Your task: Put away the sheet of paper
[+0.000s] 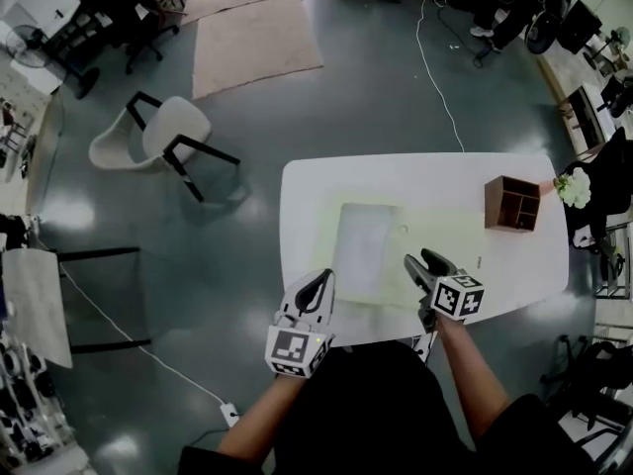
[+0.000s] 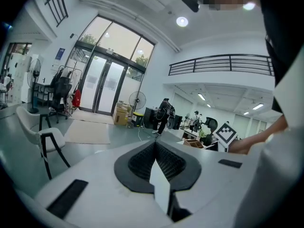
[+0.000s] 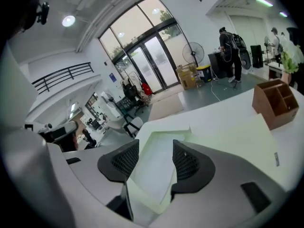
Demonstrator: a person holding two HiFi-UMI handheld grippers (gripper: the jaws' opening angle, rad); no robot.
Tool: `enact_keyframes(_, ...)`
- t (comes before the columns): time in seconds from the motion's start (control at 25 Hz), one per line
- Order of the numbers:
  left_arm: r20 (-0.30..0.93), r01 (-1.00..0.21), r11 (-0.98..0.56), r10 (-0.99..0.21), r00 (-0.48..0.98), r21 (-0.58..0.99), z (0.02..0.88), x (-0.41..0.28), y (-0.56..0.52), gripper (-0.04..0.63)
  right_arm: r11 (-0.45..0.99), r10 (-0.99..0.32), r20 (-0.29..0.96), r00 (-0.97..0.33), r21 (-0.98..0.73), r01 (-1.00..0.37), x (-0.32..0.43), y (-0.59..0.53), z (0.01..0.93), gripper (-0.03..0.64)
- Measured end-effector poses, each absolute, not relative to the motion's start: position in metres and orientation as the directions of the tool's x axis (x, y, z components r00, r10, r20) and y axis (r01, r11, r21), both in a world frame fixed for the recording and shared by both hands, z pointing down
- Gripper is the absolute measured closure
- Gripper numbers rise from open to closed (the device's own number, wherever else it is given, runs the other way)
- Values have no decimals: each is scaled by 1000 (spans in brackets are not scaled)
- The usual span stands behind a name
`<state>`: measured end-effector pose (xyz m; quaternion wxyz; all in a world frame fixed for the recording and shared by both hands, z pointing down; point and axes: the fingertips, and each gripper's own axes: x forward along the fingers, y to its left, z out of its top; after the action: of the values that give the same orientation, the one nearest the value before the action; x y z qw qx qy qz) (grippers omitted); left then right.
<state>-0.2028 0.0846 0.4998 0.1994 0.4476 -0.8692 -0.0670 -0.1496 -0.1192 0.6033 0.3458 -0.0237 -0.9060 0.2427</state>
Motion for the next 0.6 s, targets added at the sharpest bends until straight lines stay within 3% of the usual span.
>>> enact_keyframes(0.24, 238, -751, 611, -791, -563, 253, 463, -199, 68, 592, 944, 176, 487, -855, -329, 7, -132, -124, 509, 487)
enact_keyframes(0.48, 181, -739, 638, -770, -611, 218, 433, -189, 46, 592, 956, 154, 389, -909, -292, 37, -108, -143, 455, 600)
enact_keyframes(0.6, 159, -727, 656, -755, -637, 204, 423, -184, 37, 592, 957, 163, 351, -922, -282, 61, -97, -155, 440, 618)
